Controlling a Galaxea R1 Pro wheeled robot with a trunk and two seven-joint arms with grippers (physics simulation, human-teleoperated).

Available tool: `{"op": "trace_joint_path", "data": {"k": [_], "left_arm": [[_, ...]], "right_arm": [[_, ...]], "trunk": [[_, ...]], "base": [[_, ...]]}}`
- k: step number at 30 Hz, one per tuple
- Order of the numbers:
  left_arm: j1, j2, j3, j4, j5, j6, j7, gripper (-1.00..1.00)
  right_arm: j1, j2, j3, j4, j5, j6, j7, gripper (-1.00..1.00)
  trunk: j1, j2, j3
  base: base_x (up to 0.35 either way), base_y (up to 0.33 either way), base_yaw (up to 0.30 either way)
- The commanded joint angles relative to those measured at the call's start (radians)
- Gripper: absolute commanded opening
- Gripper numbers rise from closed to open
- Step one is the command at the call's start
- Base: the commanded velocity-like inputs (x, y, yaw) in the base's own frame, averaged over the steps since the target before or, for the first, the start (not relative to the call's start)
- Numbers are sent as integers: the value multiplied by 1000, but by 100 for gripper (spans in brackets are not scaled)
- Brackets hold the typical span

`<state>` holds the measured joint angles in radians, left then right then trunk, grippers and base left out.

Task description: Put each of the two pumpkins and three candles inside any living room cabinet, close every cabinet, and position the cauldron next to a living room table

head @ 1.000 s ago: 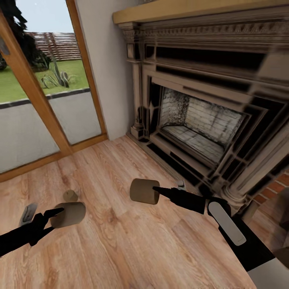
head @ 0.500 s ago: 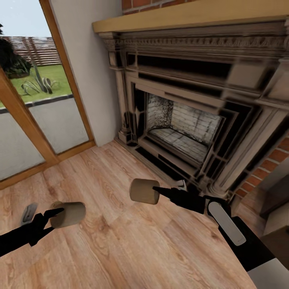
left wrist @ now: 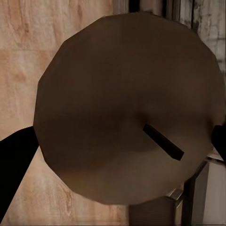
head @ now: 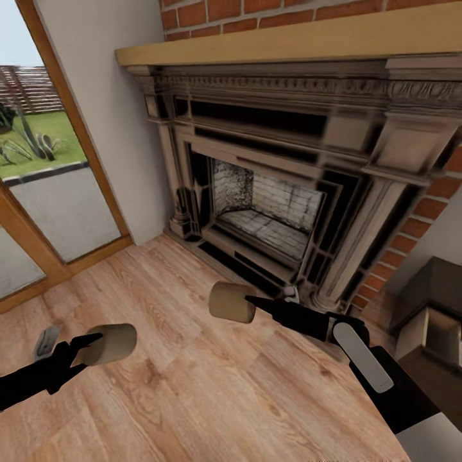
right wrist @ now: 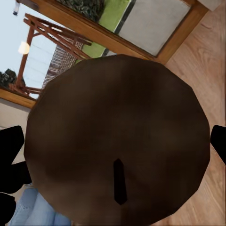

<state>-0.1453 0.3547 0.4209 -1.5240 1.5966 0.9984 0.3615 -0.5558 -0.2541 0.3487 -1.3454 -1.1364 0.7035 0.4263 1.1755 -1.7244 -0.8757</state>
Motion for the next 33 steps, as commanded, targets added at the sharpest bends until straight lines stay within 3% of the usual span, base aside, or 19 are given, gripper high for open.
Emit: {"op": "trace_joint_path", "data": {"k": [1, 33], "left_arm": [[0, 0, 1, -1, 17, 2, 11, -100], [0, 0, -1, 1, 16, 2, 11, -100]], "right_arm": [[-1, 0, 1, 0, -8, 3, 2, -100], [-1, 1, 1, 27, -9, 2, 3, -100]], "trunk": [[-4, 7, 4], [-127, 231, 143]], "base": [[0, 0, -219], [0, 0, -218]]}}
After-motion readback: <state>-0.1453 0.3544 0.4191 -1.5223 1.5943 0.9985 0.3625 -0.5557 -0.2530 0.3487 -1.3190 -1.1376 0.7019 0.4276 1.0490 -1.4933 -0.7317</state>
